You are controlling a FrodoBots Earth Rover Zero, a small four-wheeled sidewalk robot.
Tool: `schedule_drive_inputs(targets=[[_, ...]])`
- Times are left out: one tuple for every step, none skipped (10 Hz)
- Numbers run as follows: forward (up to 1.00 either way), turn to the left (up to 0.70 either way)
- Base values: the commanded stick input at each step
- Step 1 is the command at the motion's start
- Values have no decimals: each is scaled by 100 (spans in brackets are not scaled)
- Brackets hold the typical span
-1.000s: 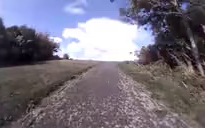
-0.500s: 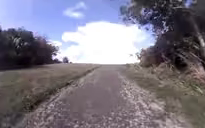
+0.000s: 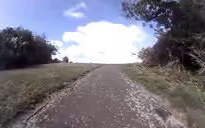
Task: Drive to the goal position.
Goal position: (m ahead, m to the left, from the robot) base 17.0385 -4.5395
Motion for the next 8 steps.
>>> schedule_drive_inputs(targets=[[100,-27],[100,-8],[100,0],[100,0],[100,0],[100,0],[100,0],[100,0]])
